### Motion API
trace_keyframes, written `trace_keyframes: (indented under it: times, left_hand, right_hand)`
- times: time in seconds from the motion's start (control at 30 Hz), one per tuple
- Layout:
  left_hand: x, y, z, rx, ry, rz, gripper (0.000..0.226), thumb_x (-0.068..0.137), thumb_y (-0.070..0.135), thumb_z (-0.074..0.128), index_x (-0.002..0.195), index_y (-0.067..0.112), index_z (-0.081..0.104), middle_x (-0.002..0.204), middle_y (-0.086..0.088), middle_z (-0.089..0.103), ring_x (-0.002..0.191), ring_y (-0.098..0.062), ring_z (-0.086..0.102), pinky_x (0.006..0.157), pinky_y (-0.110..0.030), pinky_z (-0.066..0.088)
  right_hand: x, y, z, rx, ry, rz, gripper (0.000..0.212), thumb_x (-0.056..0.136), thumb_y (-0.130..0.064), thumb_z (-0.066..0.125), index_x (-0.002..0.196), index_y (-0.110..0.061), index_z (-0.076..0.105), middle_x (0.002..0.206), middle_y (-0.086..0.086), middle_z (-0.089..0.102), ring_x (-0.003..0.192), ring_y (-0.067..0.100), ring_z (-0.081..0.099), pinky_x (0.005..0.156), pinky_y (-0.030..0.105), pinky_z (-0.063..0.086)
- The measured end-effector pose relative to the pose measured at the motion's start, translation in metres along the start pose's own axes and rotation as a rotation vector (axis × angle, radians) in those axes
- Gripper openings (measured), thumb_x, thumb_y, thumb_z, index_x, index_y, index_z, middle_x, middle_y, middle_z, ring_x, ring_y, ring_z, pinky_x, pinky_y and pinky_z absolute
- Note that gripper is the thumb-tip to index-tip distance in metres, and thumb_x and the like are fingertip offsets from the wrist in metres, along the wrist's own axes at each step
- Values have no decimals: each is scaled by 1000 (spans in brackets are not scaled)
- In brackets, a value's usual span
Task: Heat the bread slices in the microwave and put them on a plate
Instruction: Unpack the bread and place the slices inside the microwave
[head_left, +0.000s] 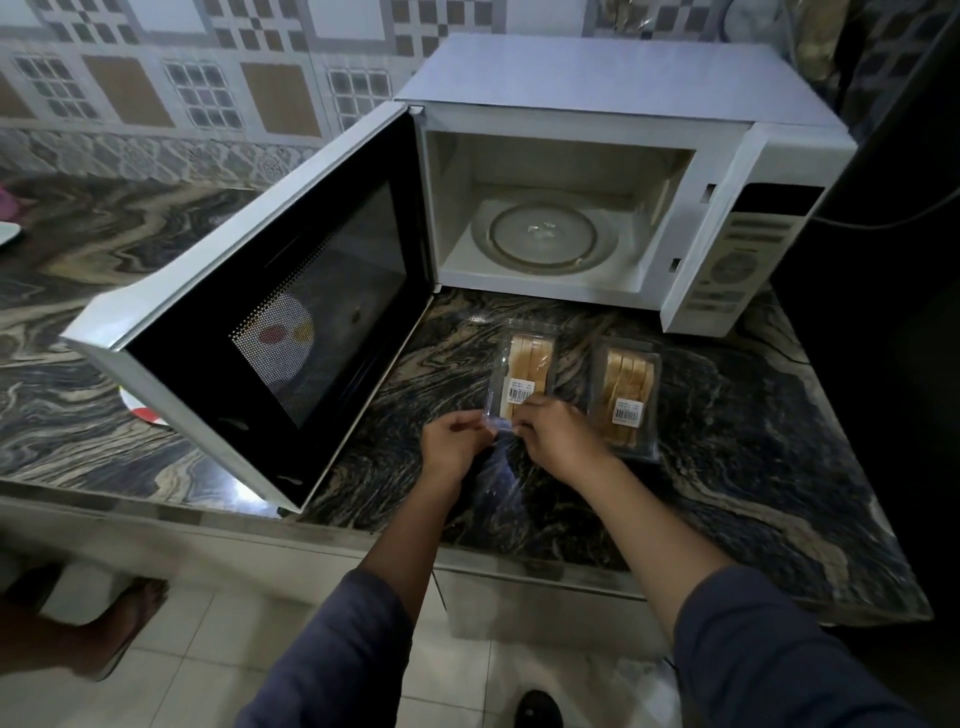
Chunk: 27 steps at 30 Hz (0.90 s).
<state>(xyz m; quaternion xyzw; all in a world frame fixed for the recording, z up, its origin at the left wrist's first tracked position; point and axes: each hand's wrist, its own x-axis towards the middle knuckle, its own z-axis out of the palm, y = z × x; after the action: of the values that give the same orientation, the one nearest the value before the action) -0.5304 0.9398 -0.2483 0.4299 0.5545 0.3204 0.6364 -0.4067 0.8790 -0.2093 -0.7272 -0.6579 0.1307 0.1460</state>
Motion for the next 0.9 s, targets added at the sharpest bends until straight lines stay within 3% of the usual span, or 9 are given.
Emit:
trace_keyframes:
  times: [0.2,0.43,0.6,0.67,0.77,0.9]
  left_hand:
    - [-2,4,3,-50,35,-126,28,73,-12,67,99,-2,66,95,-19,68,90,-28,65,89,-36,54]
    - [-10,8,9,-28,76,-127,19,72,-13,67,77,6,68,87,-16,69,83,-26,66,78,-31,56]
    - [-13,9,12,-53,96,-135,15,73,-12,67,81,0,69,76,-12,67,72,-22,65,68,-25,56]
    - [-14,8,14,-48,106,-149,20,71,-12,68,67,8,69,67,-8,67,66,-20,64,64,-24,57]
    - [-15,6,16,-40,151,-180,37,66,-13,68,40,15,67,44,0,64,66,-24,64,76,-36,58]
    - [-18,13,14,-46,139,-220,35,64,-15,68,43,13,65,40,1,61,66,-23,63,81,-39,57]
  right_hand:
    - [7,6,-5,112,-73,17,17,84,2,52,79,-7,66,91,8,62,85,25,60,77,35,51]
    - [9,6,-16,51,-138,52,22,84,3,50,88,-10,68,97,7,66,87,24,62,75,33,51]
    - [8,6,-22,59,-168,49,23,82,5,48,83,-9,67,93,11,65,84,28,62,76,35,51]
    - [7,7,-24,49,-198,43,23,82,3,48,86,-9,67,94,10,64,85,27,61,77,34,51]
    - [9,9,-27,46,-241,37,19,83,-1,51,88,-8,68,96,10,66,86,26,61,75,30,48]
    - [17,7,-33,38,-281,46,16,85,-4,53,90,-2,68,98,14,65,88,27,60,70,26,42]
